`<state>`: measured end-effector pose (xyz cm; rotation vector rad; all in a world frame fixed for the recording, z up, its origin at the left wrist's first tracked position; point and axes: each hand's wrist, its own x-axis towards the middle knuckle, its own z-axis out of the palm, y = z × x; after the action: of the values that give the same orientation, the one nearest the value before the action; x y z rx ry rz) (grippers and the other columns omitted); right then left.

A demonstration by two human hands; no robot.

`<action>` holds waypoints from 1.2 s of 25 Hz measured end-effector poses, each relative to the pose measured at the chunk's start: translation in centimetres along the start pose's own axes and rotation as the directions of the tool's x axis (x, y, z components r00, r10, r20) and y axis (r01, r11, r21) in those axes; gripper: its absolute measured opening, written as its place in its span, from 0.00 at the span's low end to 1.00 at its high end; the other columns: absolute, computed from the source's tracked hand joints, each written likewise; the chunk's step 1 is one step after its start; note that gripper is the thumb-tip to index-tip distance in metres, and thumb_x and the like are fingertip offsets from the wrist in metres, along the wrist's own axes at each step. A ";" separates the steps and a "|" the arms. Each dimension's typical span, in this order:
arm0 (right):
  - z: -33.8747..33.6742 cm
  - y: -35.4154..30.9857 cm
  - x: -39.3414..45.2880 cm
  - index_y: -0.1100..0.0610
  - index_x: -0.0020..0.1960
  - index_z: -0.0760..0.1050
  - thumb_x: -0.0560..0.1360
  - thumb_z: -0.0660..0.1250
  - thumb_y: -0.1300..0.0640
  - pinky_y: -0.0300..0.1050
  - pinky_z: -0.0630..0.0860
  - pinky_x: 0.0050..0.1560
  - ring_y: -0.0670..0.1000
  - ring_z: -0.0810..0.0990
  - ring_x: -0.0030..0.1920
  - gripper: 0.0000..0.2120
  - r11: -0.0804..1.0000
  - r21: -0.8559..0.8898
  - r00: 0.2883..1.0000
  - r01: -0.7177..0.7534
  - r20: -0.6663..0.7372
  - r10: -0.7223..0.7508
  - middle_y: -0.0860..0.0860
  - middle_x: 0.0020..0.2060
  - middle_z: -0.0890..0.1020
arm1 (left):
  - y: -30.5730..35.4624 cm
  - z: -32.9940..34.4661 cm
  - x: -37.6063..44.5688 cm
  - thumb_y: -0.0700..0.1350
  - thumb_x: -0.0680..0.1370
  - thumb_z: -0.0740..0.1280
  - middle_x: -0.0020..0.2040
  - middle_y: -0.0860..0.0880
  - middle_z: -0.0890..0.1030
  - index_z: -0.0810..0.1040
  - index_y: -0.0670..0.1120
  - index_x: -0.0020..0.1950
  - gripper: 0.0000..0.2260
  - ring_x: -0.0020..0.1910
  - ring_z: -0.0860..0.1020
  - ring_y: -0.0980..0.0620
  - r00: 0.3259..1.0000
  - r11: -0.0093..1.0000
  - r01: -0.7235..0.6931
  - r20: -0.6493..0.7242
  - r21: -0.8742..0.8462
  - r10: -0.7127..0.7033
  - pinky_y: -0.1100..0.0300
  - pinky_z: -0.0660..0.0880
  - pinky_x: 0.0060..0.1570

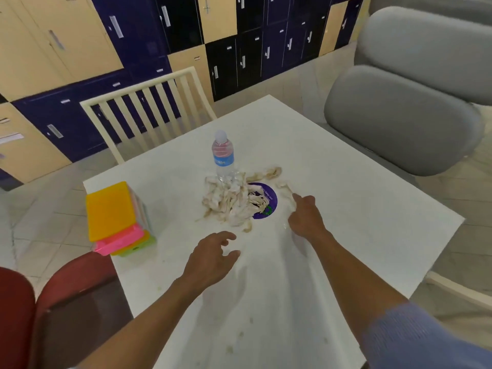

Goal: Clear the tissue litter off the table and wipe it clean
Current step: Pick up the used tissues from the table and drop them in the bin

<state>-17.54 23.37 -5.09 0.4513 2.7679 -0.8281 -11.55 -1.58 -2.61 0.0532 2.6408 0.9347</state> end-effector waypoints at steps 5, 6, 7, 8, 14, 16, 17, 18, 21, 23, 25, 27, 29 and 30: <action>1.2 -0.1 4.5 0.56 0.73 0.63 0.75 0.60 0.66 0.49 0.72 0.58 0.62 0.72 0.62 0.27 0.992 -0.127 0.999 0.023 -0.039 -0.028 0.60 0.66 0.65 | -1.9 -1.5 2.6 0.52 0.75 0.69 0.53 0.57 0.76 0.76 0.59 0.60 0.14 0.44 0.78 0.59 0.997 0.993 -0.053 0.043 -0.108 0.058 0.62 0.76 0.49; 1.5 -0.1 4.8 0.58 0.70 0.67 0.75 0.61 0.67 0.47 0.71 0.56 0.62 0.73 0.60 0.24 0.989 -0.133 0.996 0.060 -0.053 -0.068 0.61 0.63 0.68 | -2.0 -1.8 3.1 0.51 0.76 0.70 0.53 0.57 0.76 0.76 0.58 0.60 0.14 0.43 0.78 0.59 0.997 0.990 -0.057 0.038 -0.130 0.062 0.63 0.76 0.48; 1.8 -0.2 5.1 0.60 0.66 0.72 0.74 0.61 0.68 0.44 0.69 0.53 0.61 0.74 0.58 0.20 0.989 -0.119 0.992 0.089 -0.076 -0.099 0.61 0.59 0.72 | -2.0 -2.0 3.7 0.50 0.76 0.70 0.53 0.57 0.76 0.76 0.58 0.60 0.14 0.42 0.78 0.60 0.997 0.986 -0.066 0.031 -0.151 0.071 0.65 0.76 0.46; 2.0 -0.5 5.2 0.62 0.61 0.76 0.74 0.62 0.68 0.41 0.68 0.50 0.60 0.76 0.56 0.16 0.992 -0.077 0.989 0.098 -0.104 -0.106 0.60 0.56 0.75 | -2.0 -2.2 4.2 0.49 0.75 0.70 0.53 0.57 0.76 0.77 0.58 0.60 0.14 0.41 0.78 0.60 0.996 0.982 -0.085 0.017 -0.170 0.089 0.65 0.76 0.45; -0.3 -6.7 3.2 0.56 0.41 0.80 0.72 0.70 0.67 0.47 0.81 0.45 0.54 0.81 0.38 0.07 0.783 0.622 0.989 0.015 0.104 -0.102 0.56 0.40 0.80 | 0.8 -3.2 7.6 0.42 0.70 0.77 0.60 0.57 0.72 0.71 0.57 0.69 0.30 0.47 0.77 0.58 0.973 0.924 -0.219 0.004 -0.312 0.232 0.64 0.78 0.47; -1.3 -8.8 2.2 0.61 0.44 0.79 0.72 0.70 0.70 0.43 0.82 0.44 0.52 0.82 0.37 0.06 0.649 0.759 0.948 -0.038 0.234 -0.217 0.55 0.37 0.81 | 1.7 -3.1 8.7 0.40 0.70 0.76 0.60 0.54 0.74 0.72 0.56 0.69 0.30 0.46 0.77 0.58 0.959 0.895 -0.270 -0.016 -0.354 0.283 0.62 0.79 0.48; -1.8 -9.5 2.0 0.61 0.45 0.77 0.72 0.69 0.71 0.41 0.82 0.42 0.52 0.83 0.37 0.06 0.607 0.791 0.922 -0.070 0.283 -0.263 0.54 0.35 0.82 | 1.9 -3.0 9.0 0.40 0.71 0.75 0.56 0.54 0.78 0.75 0.55 0.67 0.26 0.44 0.77 0.58 0.957 0.881 -0.283 -0.048 -0.379 0.287 0.61 0.79 0.48; -2.1 -9.7 2.1 0.61 0.46 0.77 0.73 0.69 0.71 0.41 0.81 0.41 0.53 0.83 0.37 0.06 0.598 0.796 0.898 -0.094 0.326 -0.294 0.53 0.35 0.83 | 1.9 -2.9 9.4 0.40 0.73 0.73 0.51 0.52 0.81 0.79 0.53 0.62 0.19 0.42 0.78 0.57 0.958 0.870 -0.286 -0.086 -0.402 0.275 0.59 0.79 0.48; -2.2 -9.2 4.0 0.59 0.46 0.77 0.74 0.69 0.66 0.41 0.79 0.37 0.55 0.83 0.39 0.04 0.682 0.724 0.904 -0.104 0.355 -0.239 0.55 0.38 0.83 | 1.5 -2.6 10.3 0.42 0.75 0.71 0.38 0.42 0.81 0.82 0.43 0.46 0.03 0.37 0.77 0.44 0.966 0.872 -0.253 -0.160 -0.419 0.203 0.46 0.78 0.45; -1.1 -7.9 7.2 0.56 0.47 0.77 0.74 0.68 0.63 0.42 0.75 0.37 0.54 0.81 0.40 0.04 0.804 0.594 0.991 -0.029 0.123 -0.055 0.55 0.42 0.83 | 1.2 -2.6 10.4 0.43 0.75 0.71 0.35 0.41 0.79 0.80 0.41 0.42 0.06 0.34 0.76 0.46 0.976 0.874 -0.202 -0.160 -0.441 0.145 0.46 0.77 0.43; 0.1 -6.6 10.1 0.53 0.57 0.76 0.76 0.65 0.59 0.43 0.73 0.46 0.54 0.79 0.48 0.11 0.952 0.306 0.992 0.018 -0.128 0.022 0.56 0.54 0.78 | 0.9 -2.9 10.3 0.42 0.75 0.71 0.32 0.47 0.78 0.80 0.41 0.41 0.06 0.31 0.75 0.54 0.982 0.867 -0.167 -0.157 -0.470 0.104 0.50 0.77 0.41; 1.5 -5.6 11.9 0.51 0.70 0.68 0.77 0.63 0.54 0.46 0.71 0.57 0.58 0.74 0.60 0.21 0.995 0.091 0.992 0.045 -0.119 -0.034 0.58 0.65 0.68 | 0.7 -3.2 10.1 0.42 0.75 0.72 0.30 0.53 0.77 0.80 0.42 0.39 0.06 0.31 0.75 0.57 0.984 0.861 -0.149 -0.158 -0.486 0.082 0.53 0.77 0.40; 2.4 -5.5 12.6 0.50 0.73 0.63 0.78 0.62 0.51 0.52 0.68 0.64 0.62 0.65 0.66 0.25 0.994 -0.090 0.995 0.066 -0.067 -0.073 0.59 0.68 0.62 | 0.2 -3.3 10.1 0.42 0.75 0.72 0.29 0.55 0.76 0.79 0.45 0.37 0.07 0.31 0.75 0.55 0.985 0.856 -0.137 -0.159 -0.498 0.066 0.52 0.77 0.41; 2.7 -5.7 12.8 0.50 0.73 0.64 0.78 0.62 0.50 0.55 0.68 0.64 0.63 0.64 0.66 0.24 0.981 -0.181 0.996 0.069 -0.049 -0.079 0.59 0.67 0.63 | -0.1 -3.3 10.1 0.42 0.74 0.72 0.29 0.56 0.75 0.79 0.45 0.36 0.08 0.31 0.75 0.55 0.985 0.856 -0.128 -0.164 -0.502 0.052 0.50 0.77 0.41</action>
<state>-31.12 20.27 -8.24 0.3454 2.8938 -0.5819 -22.13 -2.16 -3.34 -0.0209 2.4355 1.7028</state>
